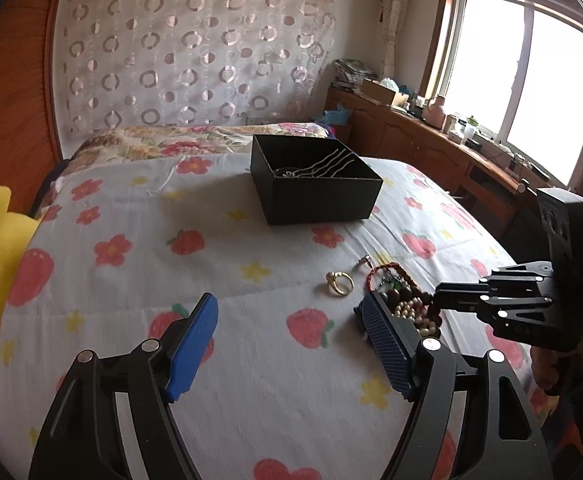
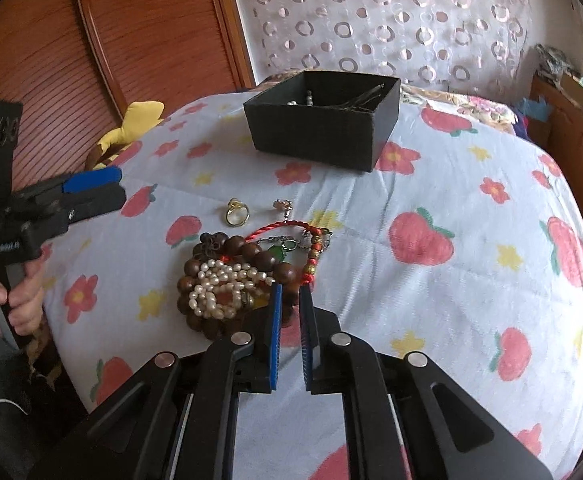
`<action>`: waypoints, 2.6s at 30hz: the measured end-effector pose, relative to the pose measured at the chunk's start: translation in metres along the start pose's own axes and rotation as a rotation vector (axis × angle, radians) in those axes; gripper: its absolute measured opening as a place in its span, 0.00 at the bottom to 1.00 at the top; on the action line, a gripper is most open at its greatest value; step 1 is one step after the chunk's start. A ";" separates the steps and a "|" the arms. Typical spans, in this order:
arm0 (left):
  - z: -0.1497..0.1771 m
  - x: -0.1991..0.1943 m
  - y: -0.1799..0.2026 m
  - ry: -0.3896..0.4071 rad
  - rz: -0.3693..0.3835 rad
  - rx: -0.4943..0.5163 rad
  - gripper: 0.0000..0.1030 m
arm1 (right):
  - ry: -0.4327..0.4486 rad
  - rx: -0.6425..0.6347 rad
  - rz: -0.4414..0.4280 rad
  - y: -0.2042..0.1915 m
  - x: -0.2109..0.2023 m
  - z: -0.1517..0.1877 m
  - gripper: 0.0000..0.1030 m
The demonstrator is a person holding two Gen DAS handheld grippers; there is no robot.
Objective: Organize jewelry
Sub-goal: 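Grasp the dark wooden bead bracelet with the right gripper, then grasp gold ring with left gripper while right gripper holds bead bracelet, then lower bead bracelet into black box with right gripper while left drops gold ring in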
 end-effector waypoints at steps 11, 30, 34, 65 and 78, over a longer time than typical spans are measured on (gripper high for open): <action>0.009 -0.011 0.004 0.007 -0.005 0.004 0.70 | -0.062 0.048 0.040 0.002 0.013 -0.001 0.22; 0.013 0.007 0.012 -0.035 0.005 0.004 0.70 | 0.217 -0.079 0.013 -0.028 -0.086 -0.050 0.14; 0.010 0.012 0.018 -0.044 0.018 0.016 0.70 | 0.257 -0.086 0.037 -0.021 -0.106 -0.061 0.14; 0.003 0.092 0.056 -0.211 -0.021 0.188 0.22 | 0.235 -0.021 0.104 0.029 -0.095 -0.038 0.15; -0.032 0.061 0.056 -0.100 -0.010 0.163 0.22 | 0.257 -0.055 0.104 0.019 -0.097 -0.060 0.15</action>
Point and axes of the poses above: each gripper's, at about its wrist camera, not at the fingertips, and x roughly the way its jaws point, y to its right, z to its underside, the point moved 10 cm from there along x, roughly the way its jaws point
